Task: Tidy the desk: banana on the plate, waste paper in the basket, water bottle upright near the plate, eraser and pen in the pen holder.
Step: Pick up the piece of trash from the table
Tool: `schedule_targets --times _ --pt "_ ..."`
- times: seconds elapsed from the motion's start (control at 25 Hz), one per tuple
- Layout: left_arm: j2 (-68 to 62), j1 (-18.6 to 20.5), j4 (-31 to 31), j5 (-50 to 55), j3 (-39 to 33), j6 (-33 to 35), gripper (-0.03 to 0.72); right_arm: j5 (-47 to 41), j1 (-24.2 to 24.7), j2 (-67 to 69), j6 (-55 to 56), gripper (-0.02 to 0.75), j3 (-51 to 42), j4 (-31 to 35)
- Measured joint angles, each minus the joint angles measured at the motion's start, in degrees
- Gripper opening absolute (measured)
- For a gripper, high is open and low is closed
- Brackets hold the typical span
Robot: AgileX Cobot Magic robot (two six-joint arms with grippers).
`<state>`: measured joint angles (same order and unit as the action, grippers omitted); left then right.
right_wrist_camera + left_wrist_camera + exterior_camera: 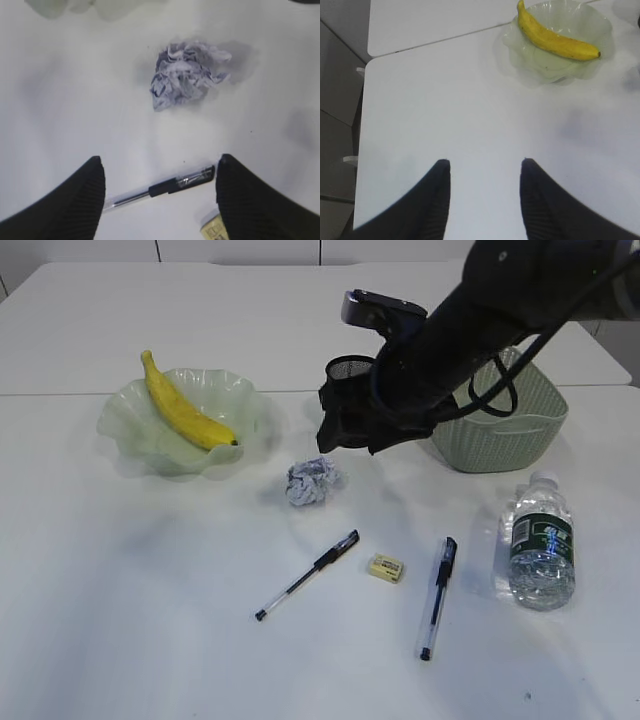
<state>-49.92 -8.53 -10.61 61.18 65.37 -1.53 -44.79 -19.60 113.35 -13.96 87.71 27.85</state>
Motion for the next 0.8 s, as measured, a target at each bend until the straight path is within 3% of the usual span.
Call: schedule_targets --times 0.44,0.8 --pt "0.0 0.0 -0.3 -0.1 -0.3 0.0 0.321 -4.3 -1.9 8.5 3.6 0.515 11.5 -0.8" --pt "0.0 0.0 -1.0 -0.1 -0.3 0.0 0.321 -8.4 -3.2 13.0 7.6 0.514 18.5 -12.3"
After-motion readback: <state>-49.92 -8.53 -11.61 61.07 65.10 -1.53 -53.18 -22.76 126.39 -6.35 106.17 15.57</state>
